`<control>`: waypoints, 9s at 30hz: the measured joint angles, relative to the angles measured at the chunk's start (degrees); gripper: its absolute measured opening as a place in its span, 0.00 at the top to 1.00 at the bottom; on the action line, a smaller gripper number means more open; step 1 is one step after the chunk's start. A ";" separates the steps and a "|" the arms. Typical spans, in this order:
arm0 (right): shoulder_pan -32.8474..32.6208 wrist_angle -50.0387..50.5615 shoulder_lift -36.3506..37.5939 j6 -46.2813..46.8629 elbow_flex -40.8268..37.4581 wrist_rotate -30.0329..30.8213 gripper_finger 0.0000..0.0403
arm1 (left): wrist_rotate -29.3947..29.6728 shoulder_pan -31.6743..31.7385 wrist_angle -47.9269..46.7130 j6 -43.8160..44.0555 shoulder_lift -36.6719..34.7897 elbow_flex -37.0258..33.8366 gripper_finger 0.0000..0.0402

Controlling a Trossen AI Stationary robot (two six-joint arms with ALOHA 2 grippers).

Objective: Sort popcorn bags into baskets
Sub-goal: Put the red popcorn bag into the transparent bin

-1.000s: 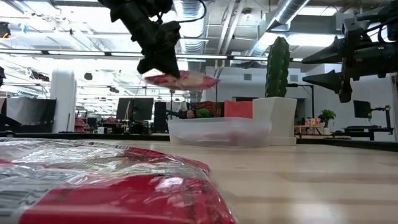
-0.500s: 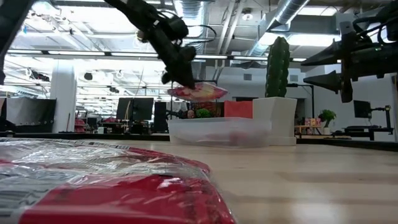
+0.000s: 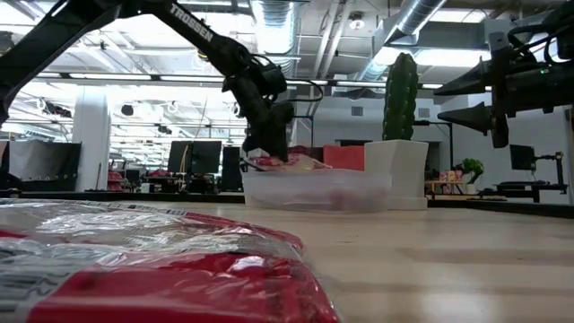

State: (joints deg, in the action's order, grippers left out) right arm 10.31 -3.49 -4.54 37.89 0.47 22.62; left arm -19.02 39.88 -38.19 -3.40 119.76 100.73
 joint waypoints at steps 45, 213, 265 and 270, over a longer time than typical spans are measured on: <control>-0.15 0.02 -0.02 -0.90 0.00 -0.15 0.35 | 11.87 -51.32 7.85 28.40 -45.67 -35.71 0.49; 2.12 0.02 -6.38 0.61 0.00 -0.18 0.35 | 30.42 -70.01 -20.77 87.66 -61.44 -51.50 0.48; 2.16 0.00 -6.36 0.70 -0.01 -0.18 0.35 | 31.05 -70.91 -5.95 90.57 -39.42 -51.20 1.00; 2.16 0.00 -6.36 0.68 0.00 -0.18 0.35 | 37.84 -63.12 1.67 82.04 -46.17 -51.08 1.00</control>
State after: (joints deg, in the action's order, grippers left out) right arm 12.47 -3.49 -10.90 38.57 0.47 22.44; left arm 18.82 -23.24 -36.53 78.64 73.59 49.65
